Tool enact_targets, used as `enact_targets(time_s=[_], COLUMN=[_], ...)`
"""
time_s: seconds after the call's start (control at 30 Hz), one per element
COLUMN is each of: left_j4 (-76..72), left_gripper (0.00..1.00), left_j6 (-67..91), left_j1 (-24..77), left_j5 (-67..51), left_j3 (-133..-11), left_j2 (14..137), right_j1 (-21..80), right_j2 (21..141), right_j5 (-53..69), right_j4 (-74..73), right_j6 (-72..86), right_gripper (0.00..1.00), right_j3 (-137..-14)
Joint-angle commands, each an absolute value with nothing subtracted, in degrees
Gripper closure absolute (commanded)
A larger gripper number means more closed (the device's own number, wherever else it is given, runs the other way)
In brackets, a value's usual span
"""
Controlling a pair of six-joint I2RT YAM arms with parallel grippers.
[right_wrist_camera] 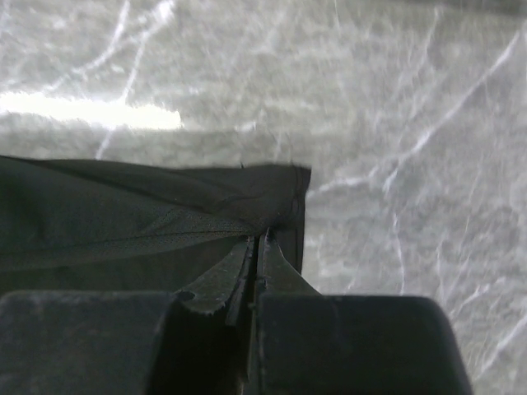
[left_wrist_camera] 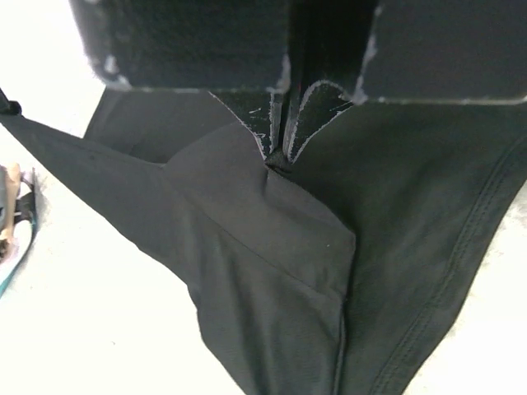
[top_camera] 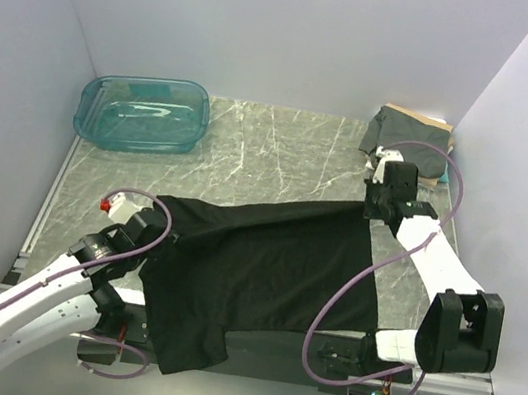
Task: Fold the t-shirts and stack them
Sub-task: Fold the tshirt
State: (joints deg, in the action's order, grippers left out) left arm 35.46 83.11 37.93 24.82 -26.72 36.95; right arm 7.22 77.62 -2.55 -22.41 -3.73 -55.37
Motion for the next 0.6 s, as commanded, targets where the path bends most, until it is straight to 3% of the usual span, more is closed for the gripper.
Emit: enact_targets(time_s=[0.0,0.17,0.27,0.43,0.47,0.57], left_j4=[38.9,39.8,40.0,39.8,40.1,42.0], left_gripper=[0.99,0.99,0.99,0.99,0.99,0.99], left_j6=[85.4,85.3,85.0,85.1,85.3,85.8], left_j1=[38.2,38.2,38.3,38.5,38.5,38.5], left_j5=[25.3,23.4,21.1,17.5,17.4,18.4], left_j3=[-29.4,-28.9,-27.5,-24.4,-23.8,-24.4], left_j2=[36.6,35.6,34.5,32.8,32.6,31.7], right_j1=[6.9,6.9,7.1,7.1,7.1,7.1], right_j2=[74.4,73.0,71.3,67.8,66.1,63.9], right_j5=[-5.4,-4.0,-1.8,3.4,4.7,4.4], right_j4=[-21.8,-22.5,-22.9,-25.1,-25.0,-27.4], right_j6=[-1.9,1.4,2.8,7.8,8.4,10.2], right_gripper=[0.97,0.90,0.74,0.63,0.48,0.27], right_j3=[-52.7,-50.2,-47.8,-46.8,-46.8,-48.2])
